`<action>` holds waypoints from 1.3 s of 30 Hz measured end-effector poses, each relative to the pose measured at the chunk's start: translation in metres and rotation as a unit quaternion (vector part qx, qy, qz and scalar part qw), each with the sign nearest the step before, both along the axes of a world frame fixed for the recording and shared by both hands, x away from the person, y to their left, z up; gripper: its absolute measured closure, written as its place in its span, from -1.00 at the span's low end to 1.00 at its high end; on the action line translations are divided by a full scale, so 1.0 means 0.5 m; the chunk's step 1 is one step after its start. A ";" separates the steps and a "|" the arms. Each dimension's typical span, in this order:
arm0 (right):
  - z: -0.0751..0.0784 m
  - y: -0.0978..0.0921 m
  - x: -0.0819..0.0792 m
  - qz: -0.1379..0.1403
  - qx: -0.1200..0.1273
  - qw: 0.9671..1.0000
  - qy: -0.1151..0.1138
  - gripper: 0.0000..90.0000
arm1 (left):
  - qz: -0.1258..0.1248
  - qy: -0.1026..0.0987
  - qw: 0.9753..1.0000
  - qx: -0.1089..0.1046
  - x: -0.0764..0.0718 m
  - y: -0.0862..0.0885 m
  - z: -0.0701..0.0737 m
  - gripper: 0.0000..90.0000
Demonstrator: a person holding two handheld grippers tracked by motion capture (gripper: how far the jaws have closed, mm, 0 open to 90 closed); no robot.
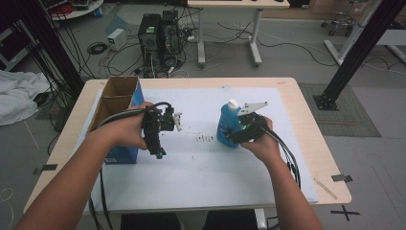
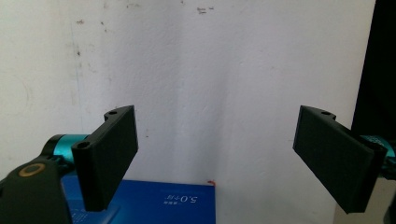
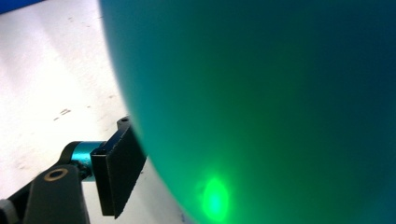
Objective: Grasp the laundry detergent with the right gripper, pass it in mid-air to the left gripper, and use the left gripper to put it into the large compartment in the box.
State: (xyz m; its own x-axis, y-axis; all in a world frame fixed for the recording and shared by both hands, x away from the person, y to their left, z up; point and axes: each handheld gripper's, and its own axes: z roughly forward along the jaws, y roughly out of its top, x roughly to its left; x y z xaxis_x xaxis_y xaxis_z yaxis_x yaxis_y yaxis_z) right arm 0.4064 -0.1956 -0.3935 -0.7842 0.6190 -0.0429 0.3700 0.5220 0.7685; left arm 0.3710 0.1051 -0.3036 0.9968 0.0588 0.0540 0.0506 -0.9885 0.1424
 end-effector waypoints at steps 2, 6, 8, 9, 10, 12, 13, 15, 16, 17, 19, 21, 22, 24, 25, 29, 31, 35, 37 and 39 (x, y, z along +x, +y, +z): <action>-0.002 0.001 0.000 -0.004 0.006 1.000 0.000 -0.48 | 0.000 0.000 1.000 0.001 0.000 0.000 0.001 -0.69; -0.006 0.003 0.001 -0.013 0.009 1.000 -0.002 -0.46 | 0.000 0.000 1.000 0.000 -0.001 0.000 0.001 -0.69; -0.007 0.004 0.001 -0.017 0.010 1.000 -0.006 -0.42 | 0.000 0.001 1.000 0.000 0.000 0.000 0.000 -0.69; -0.007 0.004 0.001 -0.019 0.010 1.000 -0.007 -0.42 | 0.000 0.001 1.000 0.001 0.000 -0.001 0.000 -0.69; -0.006 0.003 0.001 -0.020 0.010 1.000 -0.009 -0.42 | 0.000 0.001 1.000 0.002 0.000 -0.001 0.000 -0.69; -0.006 0.002 0.001 -0.021 0.014 1.000 -0.009 -0.39 | 0.000 0.001 1.000 0.001 0.000 -0.002 0.000 -0.69; -0.006 0.002 0.001 -0.021 0.014 1.000 -0.009 -0.39 | 0.000 0.001 1.000 0.001 0.000 -0.002 0.000 -0.69; -0.006 0.002 0.001 -0.022 0.014 1.000 -0.011 -0.37 | -0.001 0.001 1.000 0.001 0.000 -0.004 0.000 -0.69; -0.007 0.003 0.001 -0.021 0.014 1.000 -0.013 -0.37 | 0.000 0.001 1.000 -0.001 0.000 -0.004 -0.001 -0.69; -0.007 0.003 0.001 -0.020 0.013 1.000 -0.014 -0.36 | 0.000 0.001 1.000 0.000 0.001 -0.005 -0.001 -0.69; -0.008 0.003 0.000 -0.017 0.015 1.000 -0.013 -0.30 | -0.001 0.002 1.000 0.001 0.001 -0.006 -0.002 -0.69; -0.009 0.005 0.000 -0.014 0.020 1.000 -0.010 -0.25 | 0.000 0.002 1.000 0.002 0.002 -0.006 -0.002 -0.69; -0.009 0.005 0.000 -0.014 0.020 1.000 -0.010 -0.25 | -0.001 0.002 1.000 0.001 0.002 -0.006 -0.003 -0.69; -0.010 0.006 0.000 -0.012 0.021 1.000 -0.012 -0.24 | 0.000 0.002 1.000 0.001 0.002 -0.006 -0.002 -0.69; -0.011 0.006 0.000 -0.011 0.021 1.000 -0.011 -0.21 | 0.001 0.002 1.000 0.000 0.001 -0.005 -0.002 -0.69; -0.012 0.006 0.000 -0.010 0.021 1.000 -0.008 -0.20 | 0.002 0.002 1.000 -0.001 0.001 -0.004 -0.002 -0.69; -0.014 0.007 0.001 -0.009 0.023 1.000 -0.010 -0.18 | 0.003 0.002 1.000 -0.001 0.001 -0.003 -0.002 -0.69; -0.013 0.007 0.001 -0.008 0.026 1.000 -0.011 -0.16 | 0.002 0.003 1.000 -0.001 0.002 -0.003 -0.002 -0.69; -0.014 0.006 0.001 -0.008 0.027 1.000 -0.010 -0.16 | 0.001 0.004 1.000 -0.001 0.003 -0.004 -0.002 -0.69; -0.014 0.006 0.001 -0.007 0.028 1.000 -0.011 -0.15 | 0.002 0.004 1.000 -0.001 0.003 -0.005 -0.003 -0.69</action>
